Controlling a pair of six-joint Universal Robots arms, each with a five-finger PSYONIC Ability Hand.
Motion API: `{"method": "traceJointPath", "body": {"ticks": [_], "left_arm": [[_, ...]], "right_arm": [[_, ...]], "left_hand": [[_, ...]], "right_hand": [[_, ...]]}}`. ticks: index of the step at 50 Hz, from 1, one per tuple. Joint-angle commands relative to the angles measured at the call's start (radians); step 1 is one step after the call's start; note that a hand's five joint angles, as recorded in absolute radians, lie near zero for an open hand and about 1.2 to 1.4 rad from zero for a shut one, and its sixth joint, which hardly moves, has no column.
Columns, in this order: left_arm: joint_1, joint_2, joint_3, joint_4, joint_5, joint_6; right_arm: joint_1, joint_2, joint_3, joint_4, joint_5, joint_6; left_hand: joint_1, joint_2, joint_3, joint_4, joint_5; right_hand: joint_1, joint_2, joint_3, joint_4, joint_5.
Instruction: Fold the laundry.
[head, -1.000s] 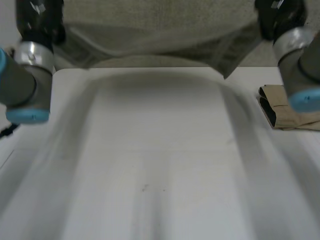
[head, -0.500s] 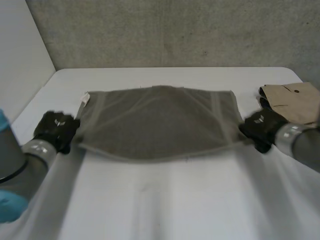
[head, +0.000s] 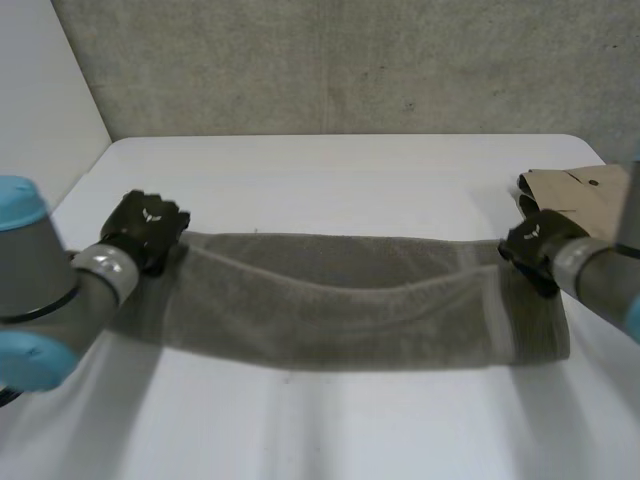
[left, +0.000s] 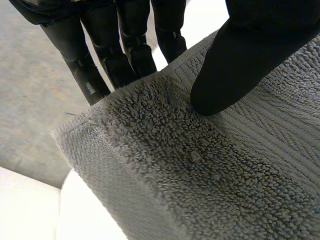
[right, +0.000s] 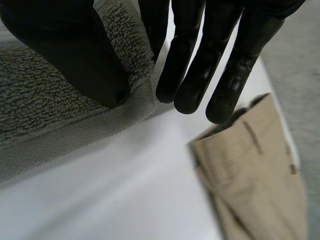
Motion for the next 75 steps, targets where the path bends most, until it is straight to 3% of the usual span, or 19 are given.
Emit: {"method": "traceJointPath", "body": {"ticks": [1, 11, 12, 13, 14, 15, 16, 21, 25, 29, 34, 41, 51, 57, 67, 75], "left_arm": [[-0.047, -0.241, 0.241, 0.109, -0.135, -0.043], [-0.069, -0.420, 0.440, 0.129, -0.158, -0.040], [-0.070, -0.425, 0.440, 0.130, -0.155, -0.042], [-0.075, -0.428, 0.440, 0.134, -0.154, -0.043], [-0.084, -0.431, 0.434, 0.146, -0.152, -0.043], [-0.090, -0.431, 0.431, 0.153, -0.154, -0.043], [-0.098, -0.429, 0.428, 0.163, -0.154, -0.046], [-0.127, -0.403, 0.375, 0.186, -0.158, -0.059], [-0.122, -0.287, 0.255, 0.181, -0.162, -0.089], [-0.125, -0.167, 0.128, 0.189, -0.154, -0.149], [-0.129, -0.069, 0.016, 0.192, -0.145, -0.233], [-0.133, -0.044, -0.034, 0.203, -0.105, -0.266], [-0.139, -0.052, -0.044, 0.227, -0.103, -0.264], [-0.144, -0.051, -0.052, 0.229, -0.102, -0.264], [-0.145, -0.041, -0.057, 0.229, -0.102, -0.264], [-0.145, -0.020, -0.064, 0.227, -0.103, -0.266]], "right_arm": [[0.042, 0.173, -0.162, -0.160, 0.139, 0.004], [0.050, 0.317, -0.326, -0.250, 0.153, 0.009], [0.052, 0.327, -0.337, -0.250, 0.156, 0.012], [0.055, 0.336, -0.345, -0.250, 0.160, 0.016], [0.058, 0.339, -0.349, -0.254, 0.162, 0.021], [0.067, 0.341, -0.354, -0.258, 0.171, 0.035], [0.070, 0.336, -0.354, -0.263, 0.176, 0.047], [0.062, 0.247, -0.302, -0.296, 0.170, 0.213], [0.059, 0.086, -0.167, -0.293, 0.142, 0.317], [0.020, -0.088, 0.058, -0.292, 0.035, 0.351], [-0.071, -0.176, 0.279, -0.293, -0.056, 0.343], [-0.103, -0.184, 0.476, -0.403, -0.117, 0.351], [-0.120, -0.089, 0.494, -0.550, -0.145, 0.340], [-0.125, -0.022, 0.456, -0.582, -0.149, 0.340], [-0.203, -0.051, 0.459, -0.571, -0.143, 0.326], [-0.402, -0.141, 0.467, -0.565, -0.142, 0.144]], "left_hand": [[0.245, 0.195, 0.199, 0.193, 0.244], [0.245, 0.195, 0.199, 0.193, 0.244], [0.245, 0.195, 0.199, 0.193, 0.244], [0.027, -0.023, -0.019, -0.025, 0.027], [-0.780, -0.830, -0.826, -0.832, -0.781], [-0.977, -1.027, -1.023, -1.029, -0.977], [-0.904, -0.954, -0.950, -0.956, -0.905], [-0.977, -1.027, -1.023, -1.029, -0.977], [-0.977, -1.027, -1.023, -1.029, -0.977], [-0.977, -1.027, -1.023, -1.029, -0.977], [-0.977, -1.027, -1.023, -1.029, -0.977], [-0.977, -1.027, -1.023, -1.029, -0.977], [-0.977, -1.027, -1.023, -1.029, -0.977], [-0.977, -1.027, -1.023, -1.029, -0.977], [-0.977, -1.027, -1.023, -1.029, -0.977], [-0.977, -1.027, -1.023, -1.029, -0.977]], "right_hand": [[0.407, 0.223, 0.211, 0.204, 0.229], [0.407, 0.223, 0.211, 0.204, 0.229], [0.178, -0.006, -0.017, -0.025, 0.001], [-0.257, -0.441, -0.453, -0.460, -0.434], [-0.697, -0.881, -0.893, -0.900, -0.875], [-0.815, -0.999, -1.010, -1.018, -0.992], [-0.815, -0.999, -1.010, -1.018, -0.992], [-0.815, -0.999, -1.010, -1.018, -0.992], [-0.815, -0.999, -1.010, -1.018, -0.992], [-0.815, -0.999, -1.010, -1.018, -0.992], [-0.815, -0.999, -1.010, -1.018, -0.992], [-0.682, -0.866, -0.877, -0.885, -0.859], [-0.291, -0.475, -0.487, -0.494, -0.469], [0.406, 0.222, 0.210, 0.203, 0.228], [0.407, 0.223, 0.211, 0.204, 0.229], [0.407, 0.223, 0.211, 0.204, 0.229]]}}
